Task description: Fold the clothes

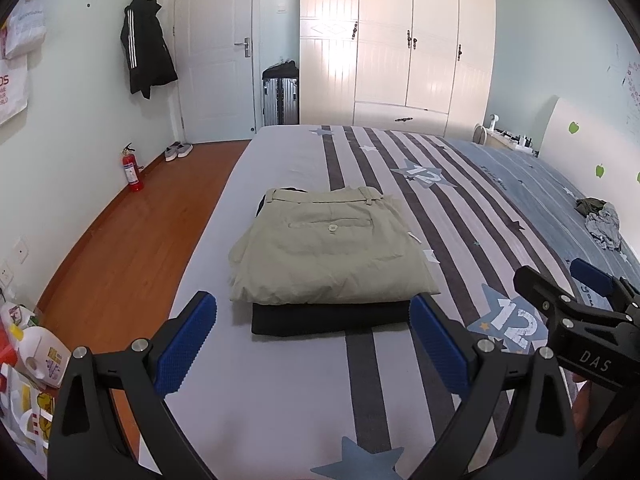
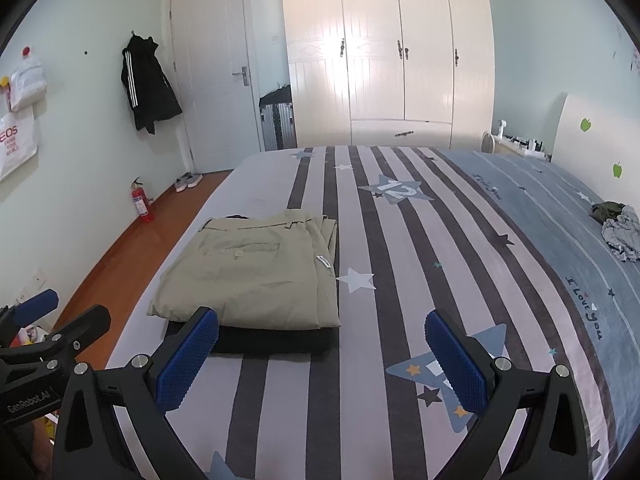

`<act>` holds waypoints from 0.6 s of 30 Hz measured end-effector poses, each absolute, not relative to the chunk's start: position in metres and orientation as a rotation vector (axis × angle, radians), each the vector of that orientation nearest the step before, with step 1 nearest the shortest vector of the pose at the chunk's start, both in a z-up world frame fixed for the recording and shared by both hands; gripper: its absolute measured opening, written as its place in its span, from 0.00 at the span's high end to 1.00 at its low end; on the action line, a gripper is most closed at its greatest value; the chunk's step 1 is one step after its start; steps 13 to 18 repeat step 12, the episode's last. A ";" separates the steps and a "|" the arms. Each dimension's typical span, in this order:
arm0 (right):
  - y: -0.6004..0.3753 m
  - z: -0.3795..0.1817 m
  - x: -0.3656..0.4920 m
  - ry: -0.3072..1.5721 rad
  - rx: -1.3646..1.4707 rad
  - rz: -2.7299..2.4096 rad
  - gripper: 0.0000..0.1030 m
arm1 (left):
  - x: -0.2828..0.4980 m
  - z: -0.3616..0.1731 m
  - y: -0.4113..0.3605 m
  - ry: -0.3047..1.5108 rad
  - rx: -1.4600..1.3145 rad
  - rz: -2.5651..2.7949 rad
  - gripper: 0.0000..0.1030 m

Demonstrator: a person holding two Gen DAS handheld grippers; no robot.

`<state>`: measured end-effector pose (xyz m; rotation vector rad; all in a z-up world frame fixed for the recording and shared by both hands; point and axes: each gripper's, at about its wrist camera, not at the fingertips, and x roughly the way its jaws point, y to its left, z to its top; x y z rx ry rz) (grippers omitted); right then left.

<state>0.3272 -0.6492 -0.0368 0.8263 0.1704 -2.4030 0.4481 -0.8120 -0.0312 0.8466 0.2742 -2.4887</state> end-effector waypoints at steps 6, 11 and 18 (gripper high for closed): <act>-0.652 -0.039 0.327 0.176 0.827 -2.395 0.01 | 0.446 -0.032 -0.811 0.273 0.846 -2.492 0.06; -0.654 -0.040 0.329 0.184 0.828 -2.393 0.01 | 0.445 -0.033 -0.811 0.262 0.836 -2.496 0.06; -0.654 -0.040 0.329 0.182 0.829 -2.394 0.01 | 0.445 -0.033 -0.811 0.260 0.835 -2.498 0.06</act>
